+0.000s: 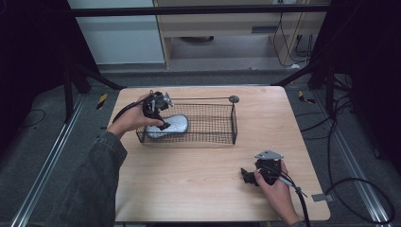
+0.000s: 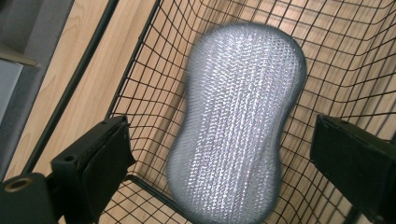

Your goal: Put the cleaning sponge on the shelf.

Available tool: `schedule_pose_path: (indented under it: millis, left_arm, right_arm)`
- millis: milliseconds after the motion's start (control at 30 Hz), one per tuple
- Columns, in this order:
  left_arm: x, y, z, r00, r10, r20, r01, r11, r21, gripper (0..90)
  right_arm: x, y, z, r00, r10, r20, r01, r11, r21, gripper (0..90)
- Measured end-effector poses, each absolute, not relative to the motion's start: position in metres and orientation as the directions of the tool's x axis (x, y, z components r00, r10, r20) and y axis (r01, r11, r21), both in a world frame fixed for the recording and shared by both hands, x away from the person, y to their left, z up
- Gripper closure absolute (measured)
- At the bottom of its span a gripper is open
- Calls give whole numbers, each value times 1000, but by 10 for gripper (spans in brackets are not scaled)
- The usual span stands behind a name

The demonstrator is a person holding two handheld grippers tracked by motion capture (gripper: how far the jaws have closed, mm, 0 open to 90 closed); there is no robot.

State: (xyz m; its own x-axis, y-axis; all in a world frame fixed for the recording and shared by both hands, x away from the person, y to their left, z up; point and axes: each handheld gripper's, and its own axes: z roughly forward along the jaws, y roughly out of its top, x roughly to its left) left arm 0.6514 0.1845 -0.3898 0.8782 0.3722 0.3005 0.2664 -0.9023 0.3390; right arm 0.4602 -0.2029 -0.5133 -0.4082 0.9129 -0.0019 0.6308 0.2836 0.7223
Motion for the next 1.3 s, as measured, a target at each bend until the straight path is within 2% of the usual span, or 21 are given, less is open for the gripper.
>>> schedule_pose_path:
  millis: [100, 533, 833, 933, 1067, 1300]
  left_arm:
    - [649, 183, -387, 878, 373, 299, 261, -898, 354, 79]
    - [636, 182, -371, 873, 401, 278, 264, -867, 422, 59]
    - [623, 179, -362, 862, 463, 205, 316, -808, 498, 49]
    - [618, 179, -361, 860, 465, 212, 321, -814, 483, 50]
    - [606, 180, -362, 829, 515, 219, 360, -790, 496, 54]
    - [588, 179, -361, 809, 545, 220, 374, -767, 522, 49]
  right_arm:
    - [460, -203, -513, -409, 913, -2, 631, 284, 722, 3]
    - [460, -203, -513, -408, 913, -1, 632, 283, 722, 3]
    - [460, -203, -513, -409, 912, -2, 630, 285, 722, 4]
    - [460, -203, -513, -409, 912, -2, 631, 285, 722, 3]
    - [460, -203, -513, -410, 912, -2, 629, 285, 723, 3]
    - [460, -203, -513, -409, 912, -2, 630, 284, 723, 3]
